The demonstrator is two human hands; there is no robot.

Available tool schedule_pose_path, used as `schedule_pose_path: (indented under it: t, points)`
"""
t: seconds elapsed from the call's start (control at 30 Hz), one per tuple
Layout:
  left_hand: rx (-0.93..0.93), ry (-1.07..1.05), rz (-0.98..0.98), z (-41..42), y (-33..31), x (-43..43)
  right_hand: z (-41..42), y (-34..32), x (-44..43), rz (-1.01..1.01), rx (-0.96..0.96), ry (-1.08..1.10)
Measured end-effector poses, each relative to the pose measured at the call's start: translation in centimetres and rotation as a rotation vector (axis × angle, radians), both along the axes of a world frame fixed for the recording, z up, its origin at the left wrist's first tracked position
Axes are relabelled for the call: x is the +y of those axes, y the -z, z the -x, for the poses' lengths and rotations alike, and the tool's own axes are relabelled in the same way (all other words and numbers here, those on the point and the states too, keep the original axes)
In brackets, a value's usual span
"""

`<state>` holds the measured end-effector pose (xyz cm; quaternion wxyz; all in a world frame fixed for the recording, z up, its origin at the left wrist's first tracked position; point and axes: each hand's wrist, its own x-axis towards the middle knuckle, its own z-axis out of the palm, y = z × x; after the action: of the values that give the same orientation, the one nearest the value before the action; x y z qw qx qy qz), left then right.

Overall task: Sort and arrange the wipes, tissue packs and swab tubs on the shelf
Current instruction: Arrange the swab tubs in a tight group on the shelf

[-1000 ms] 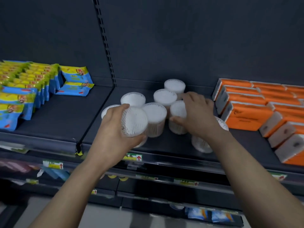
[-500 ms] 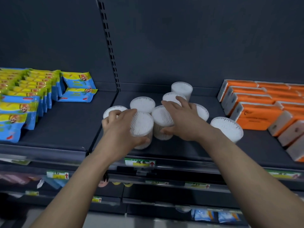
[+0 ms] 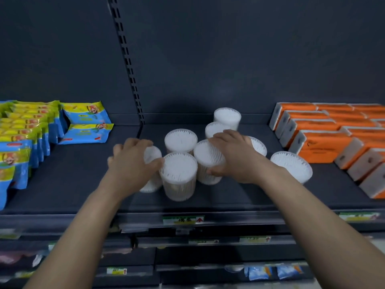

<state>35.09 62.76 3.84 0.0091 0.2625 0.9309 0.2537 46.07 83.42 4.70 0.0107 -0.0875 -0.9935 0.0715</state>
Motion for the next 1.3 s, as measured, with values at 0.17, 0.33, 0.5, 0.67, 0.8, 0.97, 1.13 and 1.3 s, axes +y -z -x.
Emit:
schedule_pose_path:
  t: [0.17,0.33,0.5,0.67,0.8,0.97,1.13,1.3]
  points:
    - [-0.053,0.058,-0.042,2.0,-0.1,0.0,0.0,-0.2,-0.6,0.042,0.027,0.061]
    - [-0.055,0.065,-0.098,3.9,-0.2,2.0,0.2,-1.0,-0.9,0.070,-0.007,0.100]
    - [-0.141,0.206,-0.004,5.1,0.0,2.0,0.1,-1.9,-0.8,0.191,-0.010,0.149]
    - [-0.215,0.295,-0.021,5.6,0.1,2.8,0.8,-2.3,-0.5,0.191,-0.066,0.159]
    - [-0.168,0.294,-0.051,5.8,0.1,4.3,1.7,-2.7,1.1,0.288,0.066,0.245]
    - [-0.007,0.306,0.023,5.3,-1.2,6.8,3.5,-3.0,4.5,0.136,0.068,0.314]
    - [-0.076,0.345,0.234,5.8,-2.5,9.7,4.1,-2.7,5.9,0.224,-0.021,0.253]
    - [-0.085,0.277,0.121,7.5,-1.6,11.2,5.3,-2.2,6.8,0.206,-0.022,0.198]
